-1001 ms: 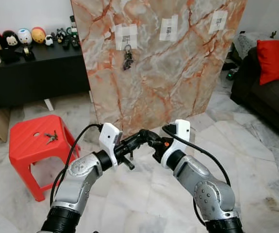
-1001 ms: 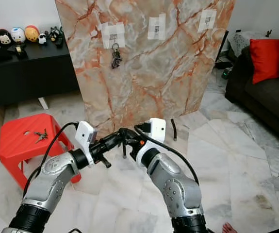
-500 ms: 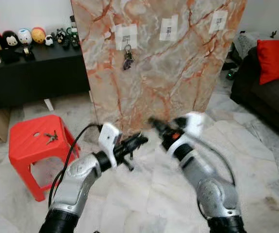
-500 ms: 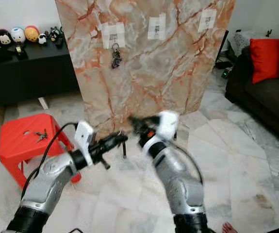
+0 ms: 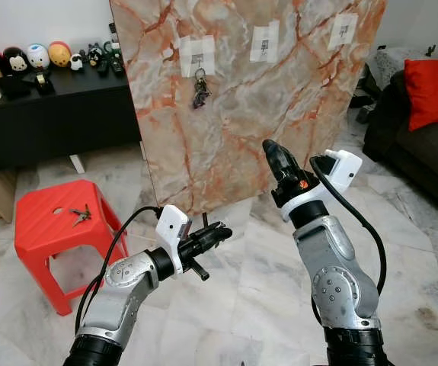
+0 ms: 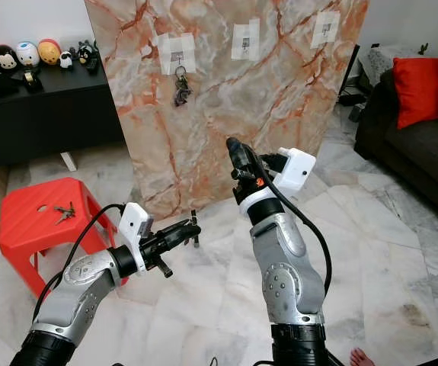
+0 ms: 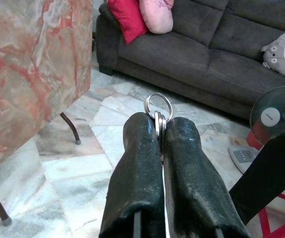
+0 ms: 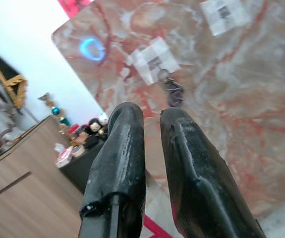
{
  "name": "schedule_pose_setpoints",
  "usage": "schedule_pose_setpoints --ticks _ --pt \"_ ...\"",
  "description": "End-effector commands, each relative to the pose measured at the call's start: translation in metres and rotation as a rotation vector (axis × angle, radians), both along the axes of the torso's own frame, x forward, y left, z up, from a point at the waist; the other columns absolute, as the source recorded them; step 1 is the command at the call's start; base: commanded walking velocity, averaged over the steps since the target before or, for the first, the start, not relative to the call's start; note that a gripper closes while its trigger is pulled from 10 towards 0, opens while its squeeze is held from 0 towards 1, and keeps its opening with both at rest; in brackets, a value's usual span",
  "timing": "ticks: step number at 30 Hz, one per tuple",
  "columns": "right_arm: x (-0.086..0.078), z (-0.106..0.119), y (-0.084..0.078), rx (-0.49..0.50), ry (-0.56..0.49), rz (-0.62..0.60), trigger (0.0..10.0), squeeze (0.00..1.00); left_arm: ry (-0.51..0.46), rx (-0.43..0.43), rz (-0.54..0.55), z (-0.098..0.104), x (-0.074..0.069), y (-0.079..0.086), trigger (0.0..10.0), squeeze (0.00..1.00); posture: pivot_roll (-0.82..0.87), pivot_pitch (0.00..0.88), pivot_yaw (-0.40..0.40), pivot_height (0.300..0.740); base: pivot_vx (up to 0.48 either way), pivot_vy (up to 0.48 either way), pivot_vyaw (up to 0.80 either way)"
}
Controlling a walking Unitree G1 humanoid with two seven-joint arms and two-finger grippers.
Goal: Hang keys on a hook
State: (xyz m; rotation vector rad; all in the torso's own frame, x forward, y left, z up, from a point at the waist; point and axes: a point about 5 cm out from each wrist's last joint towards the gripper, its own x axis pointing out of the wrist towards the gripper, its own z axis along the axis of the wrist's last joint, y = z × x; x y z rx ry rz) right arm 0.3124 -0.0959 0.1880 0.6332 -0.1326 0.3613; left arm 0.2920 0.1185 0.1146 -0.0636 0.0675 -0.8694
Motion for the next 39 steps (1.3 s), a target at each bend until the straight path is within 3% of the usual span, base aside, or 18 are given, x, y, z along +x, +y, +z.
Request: schedule_pose_setpoints --ticks 1,4,6,7,8,9,11,14,18,21,23,25,29,31,39 --pt "0.001 -0.015 -0.006 -0.022 0.067 -0.049 10.0 0.00 0.003 0.017 -0.017 0.000 -0.001 -0.001 0.0 0.00 0.08 0.050 -0.048 0.740 0.000 0.000 0.00" --pt "0.004 -0.049 -0.022 -0.103 0.203 -0.154 10.0 0.00 0.000 0.046 0.014 -0.003 0.000 0.003 0.0 0.00 0.08 0.047 -0.049 0.740 0.000 0.000 0.00" --pt "0.004 -0.049 -0.022 -0.103 0.203 -0.154 10.0 0.00 0.000 0.046 0.014 -0.003 0.000 0.003 0.0 0.00 0.08 0.047 -0.049 0.740 0.000 0.000 0.00" --pt "0.002 -0.076 -0.030 -0.258 0.288 -0.196 10.0 0.00 -0.010 0.071 0.043 -0.005 0.002 0.007 0.0 0.00 0.08 0.047 -0.049 0.740 0.000 0.000 0.00" --pt "-0.004 -0.106 -0.033 -0.388 0.360 -0.179 10.0 0.00 -0.011 0.088 0.078 -0.009 0.003 0.012 6.5 0.00 0.08 0.040 -0.054 0.740 0.000 0.000 0.00" --pt "-0.008 -0.118 -0.035 -0.410 0.397 -0.179 10.0 0.00 -0.008 0.098 0.094 -0.011 0.004 0.013 10.0 0.00 0.08 0.038 -0.055 0.740 0.000 0.000 0.00" --pt "-0.020 -0.150 -0.041 -0.431 0.512 -0.180 10.0 0.00 -0.001 0.127 0.150 -0.017 0.005 0.020 10.0 0.00 0.08 0.038 -0.056 0.740 0.000 0.000 0.00" --pt "-0.031 -0.174 -0.045 -0.491 0.591 -0.177 10.0 0.00 0.009 0.151 0.241 -0.023 0.008 0.031 10.0 0.00 0.08 0.032 -0.060 0.740 0.000 0.000 0.00" --pt "-0.062 -0.218 -0.053 -0.550 0.766 -0.156 10.0 0.00 0.014 0.231 0.479 -0.037 0.015 0.059 10.0 0.00 0.08 0.027 -0.067 0.740 0.000 0.000 0.00" --pt "-0.073 -0.230 -0.054 -0.568 0.816 -0.138 10.0 0.00 0.010 0.249 0.549 -0.038 0.016 0.067 10.0 0.00 0.08 0.027 -0.068 0.740 0.000 0.000 0.00" --pt "-0.086 -0.244 -0.056 -0.590 0.889 -0.119 10.0 0.00 0.047 0.387 0.645 -0.052 0.016 0.081 10.0 0.00 0.08 0.023 -0.072 0.740 0.000 0.000 0.00" --pt "-0.093 -0.250 -0.057 -0.602 0.927 -0.117 10.0 0.00 0.091 0.448 0.689 -0.063 0.014 0.089 10.0 0.00 0.08 0.020 -0.074 0.740 0.000 0.000 0.00" --pt "-0.104 -0.259 -0.058 -0.537 1.005 -0.134 10.0 0.00 0.190 0.509 0.745 -0.091 -0.001 0.102 10.0 0.00 0.08 0.011 -0.074 0.740 0.000 0.000 0.00" --pt "-0.111 -0.264 -0.061 -0.531 1.049 -0.144 10.0 0.00 0.309 0.505 0.769 -0.114 -0.018 0.107 10.0 0.00 0.07 0.002 -0.076 0.740 0.000 0.000 0.00" --pt "-0.133 -0.276 -0.063 -0.551 1.125 -0.124 10.0 0.00 0.533 0.499 0.809 -0.158 -0.061 0.109 10.0 0.00 0.08 0.000 -0.082 0.740 0.000 0.000 0.00"
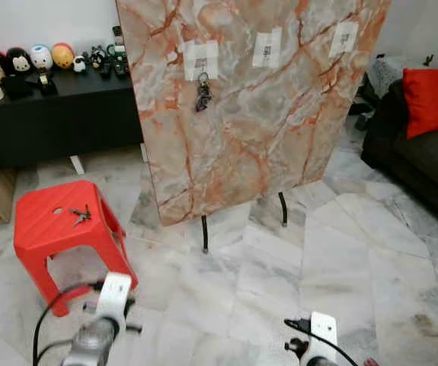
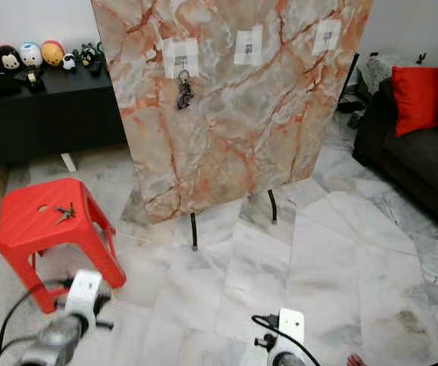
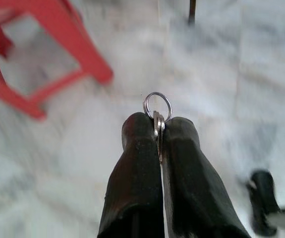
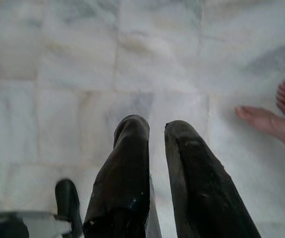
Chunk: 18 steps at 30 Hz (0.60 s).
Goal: Hang keys on a hook
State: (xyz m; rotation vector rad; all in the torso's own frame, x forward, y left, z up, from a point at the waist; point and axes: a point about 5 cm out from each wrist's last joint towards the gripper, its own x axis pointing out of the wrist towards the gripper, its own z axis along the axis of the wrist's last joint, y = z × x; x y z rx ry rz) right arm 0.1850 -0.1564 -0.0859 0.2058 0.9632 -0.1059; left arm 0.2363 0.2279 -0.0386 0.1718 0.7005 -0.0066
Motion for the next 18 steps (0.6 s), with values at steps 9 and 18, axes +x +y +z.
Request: schedule_pose_setpoints --ticks 9,18 --pt "-0.013 -0.006 -0.002 0.003 0.038 -0.037 10.0 0.00 0.044 -0.105 0.062 -0.018 -0.024 -0.007 10.0 0.00 0.07 0.000 -0.078 0.740 0.000 0.000 0.00" --pt "-0.016 -0.008 -0.003 -0.017 0.058 -0.015 10.0 0.00 0.124 -0.115 0.085 -0.031 -0.042 -0.010 10.0 0.00 0.08 0.000 -0.083 0.740 0.403 0.000 0.00"
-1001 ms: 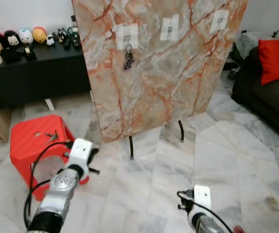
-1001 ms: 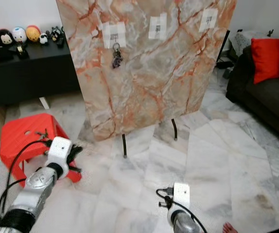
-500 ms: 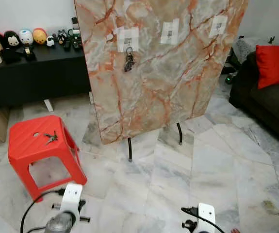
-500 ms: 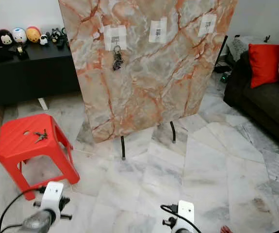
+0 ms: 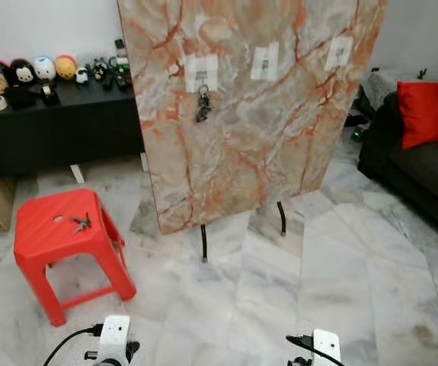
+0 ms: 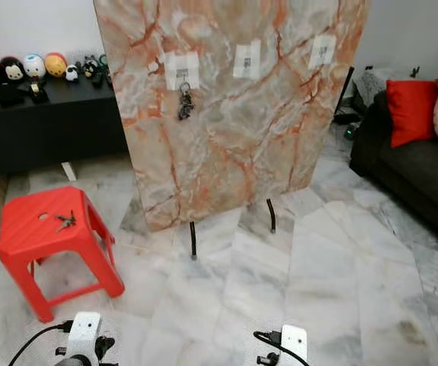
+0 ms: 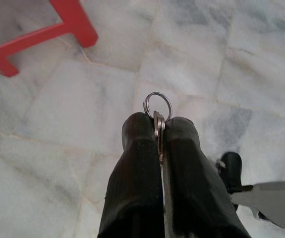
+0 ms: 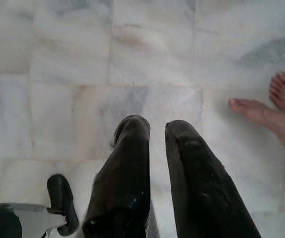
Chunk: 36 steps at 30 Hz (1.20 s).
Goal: Hang keys on a hook
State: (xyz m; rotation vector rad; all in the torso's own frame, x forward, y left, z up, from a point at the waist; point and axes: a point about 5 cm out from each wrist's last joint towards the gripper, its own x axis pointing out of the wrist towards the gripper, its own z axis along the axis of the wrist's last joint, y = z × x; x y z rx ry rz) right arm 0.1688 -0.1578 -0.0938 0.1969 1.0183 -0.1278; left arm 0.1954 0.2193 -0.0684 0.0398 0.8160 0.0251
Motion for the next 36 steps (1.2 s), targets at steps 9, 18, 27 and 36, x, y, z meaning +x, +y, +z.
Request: schedule_pose_setpoints --ticks 9,18,27,36 --pt "0.000 0.000 -0.001 -0.001 -0.007 -0.019 10.0 0.00 0.037 -0.011 0.029 -0.005 -0.009 0.003 10.0 0.00 0.07 0.000 -0.077 0.740 0.407 0.000 0.00" --pt "0.000 0.000 0.001 0.011 -0.011 -0.026 10.0 0.00 0.039 -0.015 0.049 -0.005 -0.009 0.004 10.0 0.00 0.07 0.000 -0.077 0.740 0.403 0.000 0.00" --pt "-0.001 0.000 0.000 0.015 -0.004 -0.034 10.0 0.00 0.051 -0.019 0.063 -0.007 -0.012 0.003 10.0 0.00 0.08 0.000 -0.086 0.740 0.397 0.000 0.00" --pt "-0.001 -0.001 -0.002 0.016 0.001 -0.041 10.0 0.00 0.075 -0.019 0.070 -0.010 -0.017 0.001 10.0 0.00 0.08 0.000 -0.095 0.740 0.292 0.000 0.00"
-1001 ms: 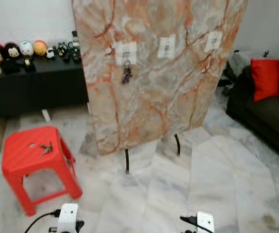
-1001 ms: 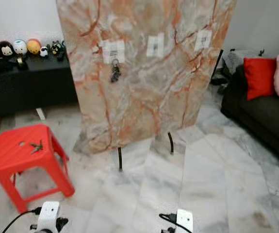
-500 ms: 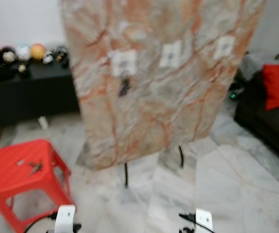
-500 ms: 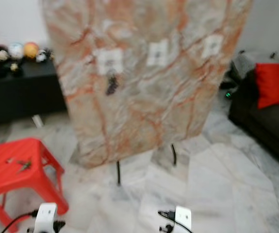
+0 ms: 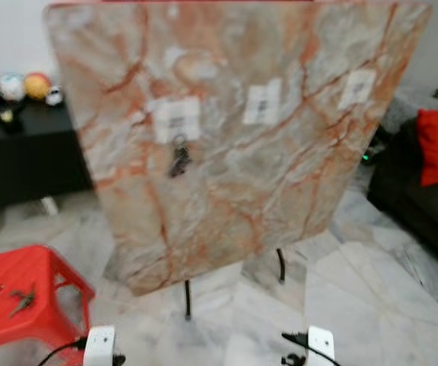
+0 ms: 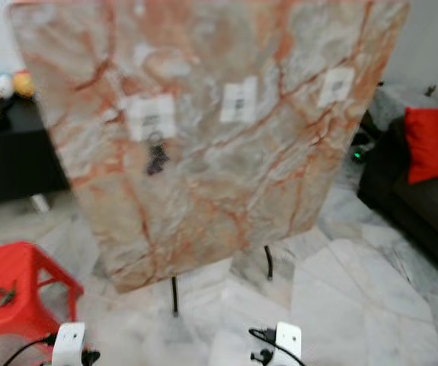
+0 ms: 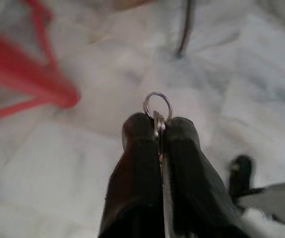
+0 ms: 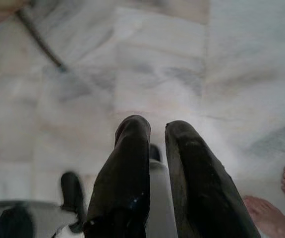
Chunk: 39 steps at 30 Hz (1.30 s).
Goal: Hang keys on a hook
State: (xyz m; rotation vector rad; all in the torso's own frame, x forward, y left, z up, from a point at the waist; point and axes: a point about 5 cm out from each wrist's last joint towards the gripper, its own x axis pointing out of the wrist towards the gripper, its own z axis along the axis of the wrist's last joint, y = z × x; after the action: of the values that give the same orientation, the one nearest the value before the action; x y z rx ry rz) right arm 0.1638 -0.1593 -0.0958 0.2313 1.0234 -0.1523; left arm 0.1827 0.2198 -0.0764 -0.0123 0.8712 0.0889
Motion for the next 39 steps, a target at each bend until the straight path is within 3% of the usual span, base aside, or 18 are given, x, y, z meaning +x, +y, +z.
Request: schedule_pose_setpoints --ticks 1,18,23,29,35,39 --pt "0.0037 0.0015 -0.0001 -0.002 -0.006 -0.004 10.0 0.00 0.023 0.001 -0.008 -0.0025 -0.0046 0.0000 10.0 0.00 0.08 0.000 -0.096 0.740 0.000 0.000 0.00" --pt "0.0037 0.0014 0.0008 -0.008 -0.003 0.027 10.0 0.00 0.027 0.011 -0.007 -0.0037 -0.0065 -0.0013 10.0 0.00 0.07 0.000 -0.097 0.740 0.000 0.000 0.00" --pt "0.0057 0.0026 0.0019 -0.018 -0.027 0.056 10.0 0.00 0.034 0.014 -0.012 -0.0042 -0.0066 -0.0025 10.0 0.00 0.07 0.000 -0.094 0.740 0.000 0.000 0.79" --pt "0.0038 0.0017 0.0027 0.002 -0.019 0.013 10.0 0.00 0.036 0.016 -0.013 -0.0044 -0.0070 -0.0027 10.0 0.00 0.07 0.000 -0.094 0.740 0.000 -0.277 0.18" --pt "0.0032 0.0014 0.0023 -0.010 -0.014 0.047 10.0 0.00 0.040 0.019 -0.014 -0.0050 -0.0079 -0.0033 10.0 0.00 0.07 0.000 -0.097 0.740 0.000 -0.329 0.00" --pt "0.0045 0.0021 0.0016 -0.030 -0.019 0.081 10.0 0.00 0.043 0.020 -0.013 -0.0054 -0.0084 -0.0036 10.0 0.00 0.07 0.000 -0.096 0.740 0.000 -0.368 0.79"
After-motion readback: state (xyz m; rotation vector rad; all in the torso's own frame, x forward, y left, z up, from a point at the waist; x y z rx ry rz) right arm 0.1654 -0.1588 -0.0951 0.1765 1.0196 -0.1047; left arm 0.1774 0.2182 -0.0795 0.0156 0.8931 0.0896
